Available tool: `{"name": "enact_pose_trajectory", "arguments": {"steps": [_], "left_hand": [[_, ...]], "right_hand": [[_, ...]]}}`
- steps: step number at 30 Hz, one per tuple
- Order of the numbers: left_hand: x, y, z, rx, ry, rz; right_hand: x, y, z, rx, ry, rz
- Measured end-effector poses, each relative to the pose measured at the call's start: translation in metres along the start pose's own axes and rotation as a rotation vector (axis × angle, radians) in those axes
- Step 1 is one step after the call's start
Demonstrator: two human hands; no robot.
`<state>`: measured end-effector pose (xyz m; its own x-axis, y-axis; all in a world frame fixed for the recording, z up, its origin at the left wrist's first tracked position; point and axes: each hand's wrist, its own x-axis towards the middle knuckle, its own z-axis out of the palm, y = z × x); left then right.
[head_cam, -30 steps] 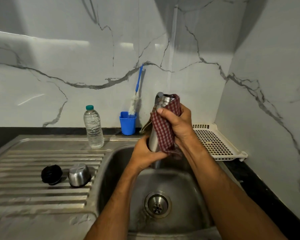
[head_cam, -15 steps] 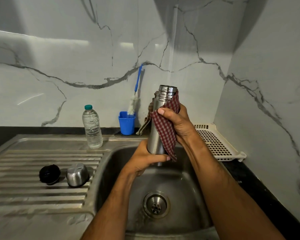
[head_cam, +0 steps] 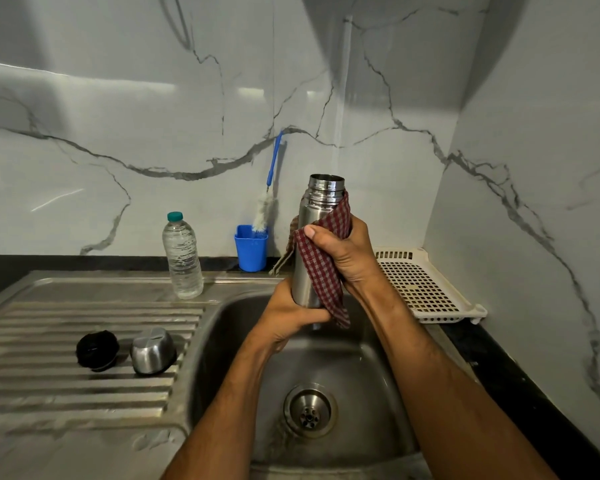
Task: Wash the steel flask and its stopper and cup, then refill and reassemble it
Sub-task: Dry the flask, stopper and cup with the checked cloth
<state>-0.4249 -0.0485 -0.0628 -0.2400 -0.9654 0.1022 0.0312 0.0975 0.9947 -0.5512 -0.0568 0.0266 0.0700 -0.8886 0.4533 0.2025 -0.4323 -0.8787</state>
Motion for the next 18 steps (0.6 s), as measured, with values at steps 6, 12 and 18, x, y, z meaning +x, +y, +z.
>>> {"name": "enact_pose_trajectory", "arguments": {"steps": [6,12,18], "left_hand": [[0.004,-0.005,0.001,-0.003,0.043,-0.024],[0.005,-0.001,0.004,-0.046,0.067,0.058],[-0.002,-0.001,-0.013,-0.248,-0.096,0.031]], "right_hand": [[-0.004,0.004,-0.002,-0.001,0.039,0.020],[-0.014,0.020,0.000,-0.087,0.040,0.043],[-0.021,0.033,-0.001,-0.114,0.014,0.054]]}}
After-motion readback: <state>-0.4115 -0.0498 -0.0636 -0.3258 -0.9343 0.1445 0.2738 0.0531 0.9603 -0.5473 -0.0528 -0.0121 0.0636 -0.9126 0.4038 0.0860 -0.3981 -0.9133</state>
